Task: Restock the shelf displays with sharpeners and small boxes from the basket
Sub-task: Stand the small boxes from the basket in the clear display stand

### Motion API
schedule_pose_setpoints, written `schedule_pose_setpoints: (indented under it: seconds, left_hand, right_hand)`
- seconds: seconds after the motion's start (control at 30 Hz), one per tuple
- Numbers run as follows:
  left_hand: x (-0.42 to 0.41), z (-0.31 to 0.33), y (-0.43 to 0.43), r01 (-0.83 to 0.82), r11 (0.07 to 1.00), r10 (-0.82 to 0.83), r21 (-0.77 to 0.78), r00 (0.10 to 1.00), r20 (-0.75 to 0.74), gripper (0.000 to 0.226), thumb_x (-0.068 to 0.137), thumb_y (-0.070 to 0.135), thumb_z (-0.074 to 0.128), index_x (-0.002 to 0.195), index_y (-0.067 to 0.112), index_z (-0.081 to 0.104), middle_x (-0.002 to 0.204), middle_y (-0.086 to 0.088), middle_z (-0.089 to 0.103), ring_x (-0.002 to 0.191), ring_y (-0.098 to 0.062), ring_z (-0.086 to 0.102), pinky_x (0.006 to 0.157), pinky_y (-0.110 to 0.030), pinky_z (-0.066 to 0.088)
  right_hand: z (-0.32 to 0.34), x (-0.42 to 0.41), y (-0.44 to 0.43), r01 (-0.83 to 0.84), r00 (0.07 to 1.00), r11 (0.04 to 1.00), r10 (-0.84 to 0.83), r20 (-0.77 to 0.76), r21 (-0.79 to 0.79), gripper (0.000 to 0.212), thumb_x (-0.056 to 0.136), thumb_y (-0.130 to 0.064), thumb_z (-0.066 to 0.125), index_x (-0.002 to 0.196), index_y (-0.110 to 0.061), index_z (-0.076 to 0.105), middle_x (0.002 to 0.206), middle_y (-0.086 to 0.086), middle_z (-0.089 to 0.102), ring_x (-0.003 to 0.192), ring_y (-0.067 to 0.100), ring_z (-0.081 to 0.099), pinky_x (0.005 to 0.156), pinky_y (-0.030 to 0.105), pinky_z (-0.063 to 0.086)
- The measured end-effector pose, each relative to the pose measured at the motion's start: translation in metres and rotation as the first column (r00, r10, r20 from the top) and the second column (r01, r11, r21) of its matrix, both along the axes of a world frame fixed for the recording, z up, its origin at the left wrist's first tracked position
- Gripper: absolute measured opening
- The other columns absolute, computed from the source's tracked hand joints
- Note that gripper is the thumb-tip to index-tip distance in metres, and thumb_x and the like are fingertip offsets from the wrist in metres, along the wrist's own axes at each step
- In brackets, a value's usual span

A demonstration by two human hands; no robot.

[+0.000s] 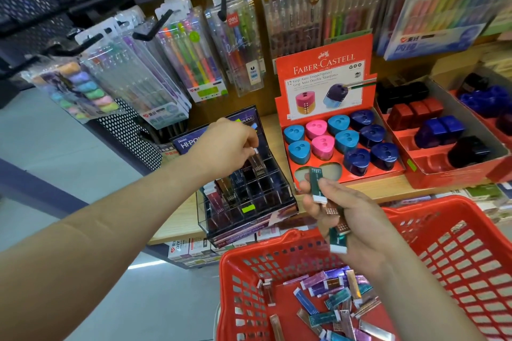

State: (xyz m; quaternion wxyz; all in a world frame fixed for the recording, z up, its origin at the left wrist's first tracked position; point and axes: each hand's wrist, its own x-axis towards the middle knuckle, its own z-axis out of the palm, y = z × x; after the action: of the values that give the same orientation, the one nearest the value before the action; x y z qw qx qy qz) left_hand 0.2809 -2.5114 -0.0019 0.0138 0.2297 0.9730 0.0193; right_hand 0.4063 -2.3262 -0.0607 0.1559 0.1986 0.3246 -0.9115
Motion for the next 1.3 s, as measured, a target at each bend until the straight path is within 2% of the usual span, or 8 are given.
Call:
schedule_pose_setpoints:
  seconds: [0.17, 0.33, 0.47, 0.57, 0.63, 0.97, 1.17, 1.3]
  left_hand:
    - [0.004, -0.015, 0.004, 0.093, 0.989, -0.099, -0.114, 0.994, -0.050, 0.020, 0.095, 0.023, 0.053, 0.110, 0.017, 0.066, 0.102, -0.003, 0.067, 0.095, -0.021, 0.061, 0.084, -0.039, 0.052]
    - [0.004, -0.024, 0.003, 0.154, 0.975, -0.170, -0.163, 0.981, -0.090, 0.020, 0.094, 0.022, 0.054, 0.110, 0.014, 0.063, 0.106, -0.005, 0.060, 0.102, -0.024, 0.057, 0.084, -0.040, 0.050]
    - [0.008, -0.011, 0.009, 0.030, 0.999, -0.027, 0.038, 0.996, -0.082, 0.020, 0.091, 0.028, 0.062, 0.109, 0.019, 0.067, 0.098, 0.001, 0.062, 0.090, -0.017, 0.060, 0.077, -0.029, 0.049]
    - [0.019, 0.015, 0.023, -0.194, 0.876, 0.038, 0.441, 0.941, 0.337, 0.016, 0.092, 0.029, 0.061, 0.093, 0.017, 0.072, 0.079, 0.005, 0.068, 0.072, -0.012, 0.064, 0.071, -0.028, 0.056]
    - [0.029, 0.028, 0.030, -0.293, 0.816, -0.083, 0.498, 0.794, 0.602, 0.020, 0.091, 0.030, 0.061, 0.095, 0.015, 0.073, 0.076, 0.003, 0.069, 0.066, -0.011, 0.062, 0.065, -0.024, 0.056]
    - [0.049, 0.027, 0.021, -0.445, 0.753, -0.202, 0.484, 0.544, 0.815, 0.019, 0.080, 0.009, 0.071, 0.096, 0.010, 0.061, 0.073, -0.005, 0.071, 0.066, -0.013, 0.066, 0.066, -0.025, 0.054]
    - [0.045, 0.045, -0.001, -0.433, 0.678, -0.108, 0.594, 0.740, 0.663, 0.012, 0.081, 0.005, 0.071, 0.092, 0.008, 0.071, 0.073, -0.007, 0.070, 0.065, -0.013, 0.065, 0.065, -0.023, 0.055]
    - [0.027, 0.069, -0.033, -0.318, 0.757, 0.089, 0.571, 0.915, 0.393, 0.009, 0.085, 0.014, 0.070, 0.091, 0.018, 0.074, 0.076, 0.001, 0.070, 0.065, -0.003, 0.061, 0.062, -0.017, 0.051]
  right_hand:
    - [0.001, -0.001, -0.003, -0.006, 0.999, 0.988, 0.014, -0.052, 0.152, 0.044, 0.087, -0.018, 0.060, 0.125, 0.002, 0.056, 0.087, 0.006, 0.072, 0.044, 0.005, 0.047, 0.031, 0.013, 0.026]
    - [0.004, -0.002, -0.003, -0.034, 0.998, 0.985, 0.044, -0.054, 0.170, 0.028, 0.095, -0.007, 0.052, 0.121, 0.002, 0.057, 0.079, 0.007, 0.069, 0.043, 0.006, 0.039, 0.032, 0.013, 0.024]
    - [0.008, 0.000, -0.001, -0.073, 0.990, 0.979, 0.094, -0.102, 0.191, 0.017, 0.092, 0.000, 0.053, 0.096, -0.009, 0.067, 0.075, 0.005, 0.061, 0.047, 0.008, 0.040, 0.034, 0.014, 0.023]
    - [0.012, 0.002, -0.004, -0.076, 0.977, 0.953, 0.131, -0.171, 0.295, 0.024, 0.091, -0.002, 0.060, 0.080, -0.020, 0.071, 0.072, 0.001, 0.051, 0.047, 0.007, 0.037, 0.036, 0.015, 0.021]
    - [0.016, 0.003, -0.006, -0.062, 0.972, 0.931, 0.137, -0.189, 0.360, 0.024, 0.090, -0.002, 0.062, 0.080, -0.021, 0.071, 0.067, -0.001, 0.049, 0.045, 0.006, 0.034, 0.036, 0.016, 0.021]
    - [0.024, 0.008, -0.018, 0.070, 0.983, 0.949, -0.013, -0.184, 0.307, 0.012, 0.088, -0.006, 0.065, 0.090, -0.017, 0.059, 0.061, -0.006, 0.053, 0.045, 0.006, 0.039, 0.033, 0.015, 0.024]
    - [0.023, 0.009, -0.030, 0.023, 0.995, 0.978, -0.002, -0.101, 0.207, 0.010, 0.094, -0.014, 0.058, 0.103, -0.014, 0.064, 0.077, 0.004, 0.064, 0.048, 0.007, 0.041, 0.035, 0.015, 0.025]
    - [0.027, 0.009, -0.029, 0.103, 0.994, 0.965, -0.088, 0.072, -0.242, 0.019, 0.094, -0.004, 0.045, 0.106, -0.001, 0.060, 0.091, 0.018, 0.067, 0.060, 0.012, 0.054, 0.043, 0.017, 0.045]
